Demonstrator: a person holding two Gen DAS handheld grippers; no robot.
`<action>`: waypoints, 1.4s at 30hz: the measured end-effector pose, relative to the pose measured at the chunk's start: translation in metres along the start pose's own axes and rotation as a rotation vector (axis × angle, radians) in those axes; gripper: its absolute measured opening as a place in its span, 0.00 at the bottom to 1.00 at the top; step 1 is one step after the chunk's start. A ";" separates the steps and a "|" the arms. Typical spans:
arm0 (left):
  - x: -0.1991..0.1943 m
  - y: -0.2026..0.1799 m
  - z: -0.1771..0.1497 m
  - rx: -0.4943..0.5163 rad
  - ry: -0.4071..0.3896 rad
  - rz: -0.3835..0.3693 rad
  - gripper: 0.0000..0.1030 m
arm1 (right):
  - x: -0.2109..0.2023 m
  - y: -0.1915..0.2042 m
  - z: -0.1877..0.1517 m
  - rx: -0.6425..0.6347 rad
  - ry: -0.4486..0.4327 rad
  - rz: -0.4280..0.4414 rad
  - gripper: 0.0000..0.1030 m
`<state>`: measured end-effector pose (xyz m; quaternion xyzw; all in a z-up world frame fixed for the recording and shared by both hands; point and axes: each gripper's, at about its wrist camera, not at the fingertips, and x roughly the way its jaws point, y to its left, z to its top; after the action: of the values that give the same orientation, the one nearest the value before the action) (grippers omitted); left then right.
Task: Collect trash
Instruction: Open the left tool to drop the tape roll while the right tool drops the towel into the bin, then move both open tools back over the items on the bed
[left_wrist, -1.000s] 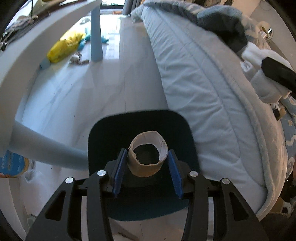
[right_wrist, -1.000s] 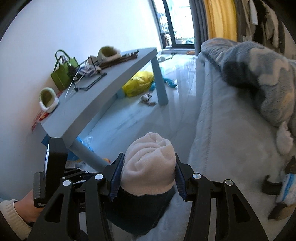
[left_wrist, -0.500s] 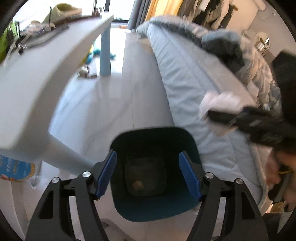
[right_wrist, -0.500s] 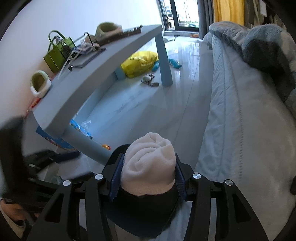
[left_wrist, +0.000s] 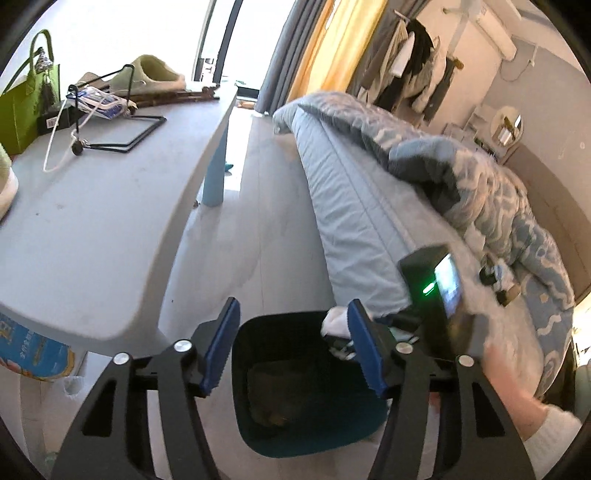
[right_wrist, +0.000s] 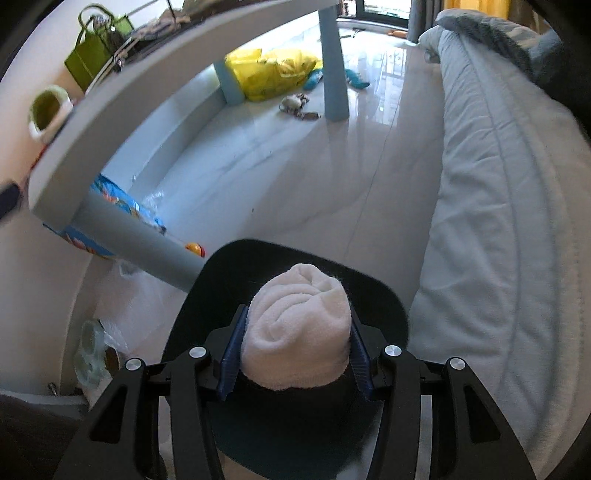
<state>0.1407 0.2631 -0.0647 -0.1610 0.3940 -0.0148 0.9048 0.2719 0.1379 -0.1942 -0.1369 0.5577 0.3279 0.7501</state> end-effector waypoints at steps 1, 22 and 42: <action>-0.004 0.000 0.001 -0.007 -0.010 -0.007 0.57 | 0.003 0.003 -0.001 -0.004 0.006 -0.003 0.51; -0.038 -0.028 0.023 0.041 -0.132 -0.025 0.45 | -0.023 0.027 -0.011 -0.057 -0.030 0.002 0.74; -0.030 -0.095 0.038 0.089 -0.194 -0.064 0.52 | -0.151 -0.048 -0.032 -0.023 -0.364 -0.056 0.74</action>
<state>0.1564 0.1882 0.0096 -0.1337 0.2983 -0.0458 0.9439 0.2539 0.0328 -0.0731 -0.0995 0.4049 0.3327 0.8459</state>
